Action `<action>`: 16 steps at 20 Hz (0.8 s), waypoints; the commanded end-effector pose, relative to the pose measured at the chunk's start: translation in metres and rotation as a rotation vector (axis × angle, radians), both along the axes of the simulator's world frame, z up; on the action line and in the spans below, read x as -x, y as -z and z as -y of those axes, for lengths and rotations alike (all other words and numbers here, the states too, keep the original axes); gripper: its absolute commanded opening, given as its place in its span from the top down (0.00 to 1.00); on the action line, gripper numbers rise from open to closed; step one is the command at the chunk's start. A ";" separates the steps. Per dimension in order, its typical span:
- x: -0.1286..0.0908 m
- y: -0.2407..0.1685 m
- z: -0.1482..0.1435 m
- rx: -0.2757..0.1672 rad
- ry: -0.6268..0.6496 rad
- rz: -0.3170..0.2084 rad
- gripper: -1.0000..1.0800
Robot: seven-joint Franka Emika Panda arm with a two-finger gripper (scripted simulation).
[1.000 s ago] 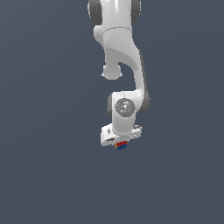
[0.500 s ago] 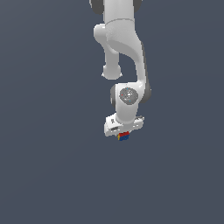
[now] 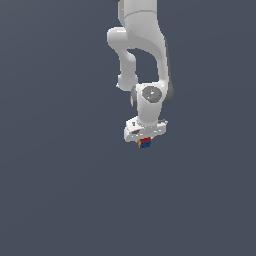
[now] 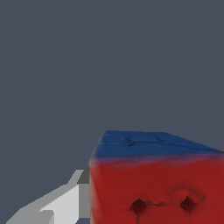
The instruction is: Pick up the object and move it to a goal position.
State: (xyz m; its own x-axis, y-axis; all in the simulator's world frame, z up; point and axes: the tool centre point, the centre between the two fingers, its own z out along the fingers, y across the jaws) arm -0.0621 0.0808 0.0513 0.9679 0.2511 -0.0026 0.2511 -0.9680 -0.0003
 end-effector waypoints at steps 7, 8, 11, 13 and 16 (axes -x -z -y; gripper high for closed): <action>0.040 -0.007 -0.014 0.000 0.000 0.002 1.00; 0.043 -0.008 -0.015 0.000 0.000 0.002 1.00; 0.050 -0.009 -0.018 0.000 0.000 0.002 1.00; 0.053 -0.009 -0.019 0.000 0.000 0.002 1.00; 0.054 -0.009 -0.019 0.000 0.000 0.002 1.00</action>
